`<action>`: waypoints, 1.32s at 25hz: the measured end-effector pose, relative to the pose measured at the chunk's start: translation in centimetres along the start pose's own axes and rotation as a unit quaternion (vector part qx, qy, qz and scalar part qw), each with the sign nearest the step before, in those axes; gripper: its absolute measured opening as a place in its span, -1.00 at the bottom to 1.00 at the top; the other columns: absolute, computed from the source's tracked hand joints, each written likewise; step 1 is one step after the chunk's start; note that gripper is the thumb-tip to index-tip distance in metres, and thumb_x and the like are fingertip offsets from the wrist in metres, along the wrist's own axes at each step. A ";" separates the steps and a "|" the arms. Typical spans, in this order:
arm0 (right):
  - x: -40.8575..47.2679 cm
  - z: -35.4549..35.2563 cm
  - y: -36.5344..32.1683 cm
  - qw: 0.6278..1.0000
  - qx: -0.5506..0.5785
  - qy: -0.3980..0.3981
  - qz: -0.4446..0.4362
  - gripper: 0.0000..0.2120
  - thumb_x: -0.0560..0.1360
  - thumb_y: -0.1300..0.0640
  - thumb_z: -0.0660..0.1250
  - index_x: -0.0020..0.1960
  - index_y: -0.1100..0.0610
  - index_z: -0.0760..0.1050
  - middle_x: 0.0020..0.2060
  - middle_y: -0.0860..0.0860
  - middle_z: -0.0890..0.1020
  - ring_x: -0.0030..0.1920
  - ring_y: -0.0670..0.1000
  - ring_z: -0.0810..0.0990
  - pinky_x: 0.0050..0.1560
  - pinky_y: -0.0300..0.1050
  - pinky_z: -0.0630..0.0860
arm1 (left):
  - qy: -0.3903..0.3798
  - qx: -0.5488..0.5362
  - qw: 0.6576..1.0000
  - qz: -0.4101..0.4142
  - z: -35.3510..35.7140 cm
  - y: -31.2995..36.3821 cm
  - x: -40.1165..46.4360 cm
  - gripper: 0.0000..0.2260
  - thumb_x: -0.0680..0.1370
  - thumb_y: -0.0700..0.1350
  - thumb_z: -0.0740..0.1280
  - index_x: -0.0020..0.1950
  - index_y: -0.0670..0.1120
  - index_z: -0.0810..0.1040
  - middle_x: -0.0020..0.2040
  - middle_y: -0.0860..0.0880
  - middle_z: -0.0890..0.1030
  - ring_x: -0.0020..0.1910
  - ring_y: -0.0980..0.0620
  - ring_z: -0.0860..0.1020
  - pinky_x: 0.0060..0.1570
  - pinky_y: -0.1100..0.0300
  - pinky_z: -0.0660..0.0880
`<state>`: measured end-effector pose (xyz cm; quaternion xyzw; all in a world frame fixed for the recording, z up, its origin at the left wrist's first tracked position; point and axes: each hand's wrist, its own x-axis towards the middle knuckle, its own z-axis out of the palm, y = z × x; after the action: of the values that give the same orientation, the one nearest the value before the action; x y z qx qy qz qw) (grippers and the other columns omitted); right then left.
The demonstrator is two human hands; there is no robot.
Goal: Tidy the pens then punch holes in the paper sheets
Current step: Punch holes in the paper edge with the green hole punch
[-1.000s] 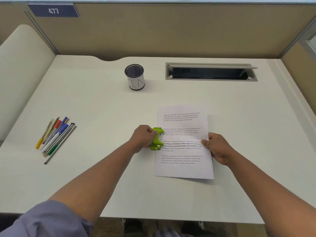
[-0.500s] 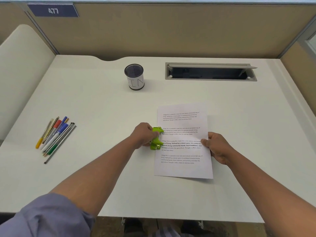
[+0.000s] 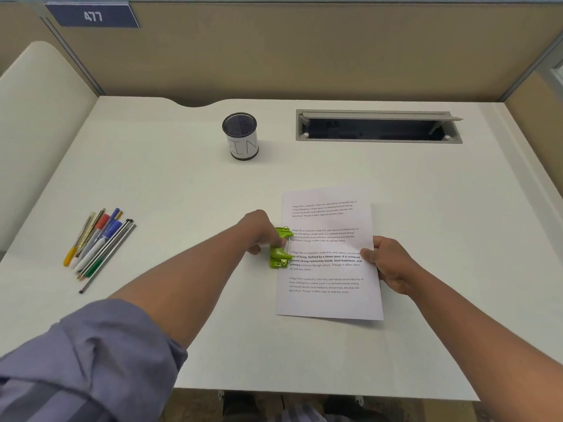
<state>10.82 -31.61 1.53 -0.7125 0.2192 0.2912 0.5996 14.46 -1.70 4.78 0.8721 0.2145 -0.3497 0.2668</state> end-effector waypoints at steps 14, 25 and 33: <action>-0.2 -0.2 -0.1 1.000 -0.010 0.001 -0.008 -0.77 0.65 0.32 0.23 0.16 0.13 0.61 0.03 0.07 0.76 -0.01 0.14 0.75 -0.06 0.10 0.67 | 0.071 0.080 0.992 0.063 1.5 -0.8 0.5 -0.71 0.42 0.01 0.49 -0.14 -0.11 0.45 -0.23 -0.08 0.58 -0.35 -0.05 0.56 -0.45 0.22 0.37; -0.6 -0.7 -0.4 0.999 -0.032 0.015 -0.021 -0.75 0.64 0.32 0.23 0.16 0.10 0.62 0.02 0.06 0.76 -0.04 0.12 0.75 -0.07 0.10 0.68 | 0.112 0.021 0.990 0.081 2.8 -0.4 -0.5 -0.87 0.41 -0.15 0.36 -0.18 -0.11 0.42 -0.19 -0.07 0.56 -0.26 -0.11 0.61 -0.30 0.11 0.57; -0.9 -2.0 1.0 0.999 -0.028 0.038 -0.013 -0.78 0.64 0.31 0.24 0.15 0.12 0.61 0.03 0.07 0.75 0.00 0.15 0.74 0.06 0.19 0.67 | 0.148 0.032 0.986 0.075 2.2 -0.7 -0.7 -0.84 0.34 -0.22 0.35 -0.24 -0.10 0.37 -0.34 -0.03 0.48 -0.47 0.00 0.41 -0.52 0.26 0.28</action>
<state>9.78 -33.75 1.62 -0.7424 0.2244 0.2615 0.5746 12.48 -2.61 3.73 0.9360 0.1740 -0.2025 0.2294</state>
